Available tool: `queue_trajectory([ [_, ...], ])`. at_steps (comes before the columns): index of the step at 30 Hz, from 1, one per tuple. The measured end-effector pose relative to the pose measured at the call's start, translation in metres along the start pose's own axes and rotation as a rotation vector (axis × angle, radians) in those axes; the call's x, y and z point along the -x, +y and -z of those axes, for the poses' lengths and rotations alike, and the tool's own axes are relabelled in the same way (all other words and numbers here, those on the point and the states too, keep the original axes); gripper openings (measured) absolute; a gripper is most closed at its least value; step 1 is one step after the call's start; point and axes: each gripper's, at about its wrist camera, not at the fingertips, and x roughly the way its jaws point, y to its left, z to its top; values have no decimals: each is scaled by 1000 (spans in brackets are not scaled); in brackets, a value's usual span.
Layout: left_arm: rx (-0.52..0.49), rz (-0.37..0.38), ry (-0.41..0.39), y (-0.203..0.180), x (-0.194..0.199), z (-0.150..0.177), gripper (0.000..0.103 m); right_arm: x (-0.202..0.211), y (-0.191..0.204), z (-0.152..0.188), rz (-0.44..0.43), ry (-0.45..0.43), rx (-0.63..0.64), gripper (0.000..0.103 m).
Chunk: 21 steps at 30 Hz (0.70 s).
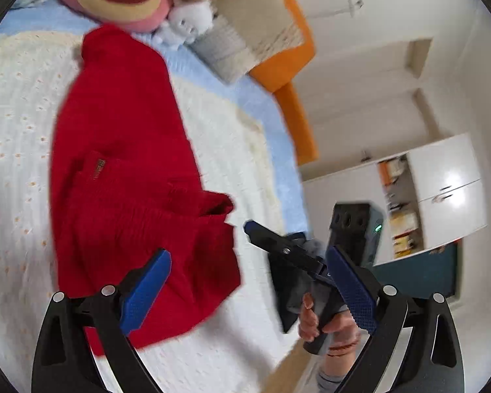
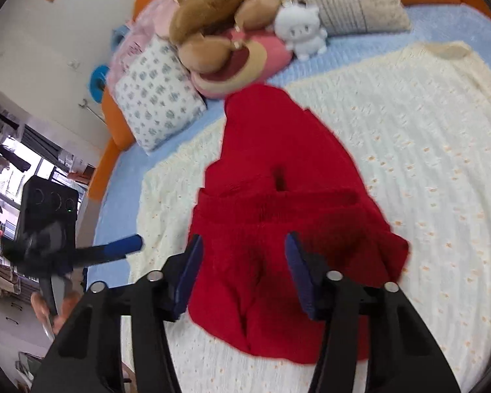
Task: Fold large clothes
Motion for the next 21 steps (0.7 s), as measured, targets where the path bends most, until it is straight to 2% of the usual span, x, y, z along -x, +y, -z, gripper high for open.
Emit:
queue_trajectory([
  [3,64,-90,47,39,-37,-12,96,-42,-11,-6,57,54,-2,49],
  [4,92,-96,50,50,-44,-15,96,-51,-15,-6,62,70,-4,49],
  [7,151,-87,45,81,-60,-20,96,-83,-33,-4,97,103,-22,49],
  [10,159,-59,31,89,-60,-22,96,-89,-46,-3,54,89,-48,50],
  [12,167,-15,34,83,-48,-19,96,-80,-48,-3,13,94,-52,51],
  [13,164,-4,29,79,-39,-16,96,-72,-49,-2,-1,94,-52,58],
  [14,142,-24,16,72,-22,-10,96,-57,-49,1,-14,89,-51,65],
  [15,114,-40,8,65,-9,-3,96,-44,-48,3,-5,83,-45,86],
  [16,87,-45,3,61,3,3,97,-28,-48,6,11,70,-32,91],
  [18,76,-45,8,58,28,22,98,8,-55,17,8,51,-29,91],
  [21,128,-53,40,74,47,56,98,42,-78,40,-46,82,-118,91],
])
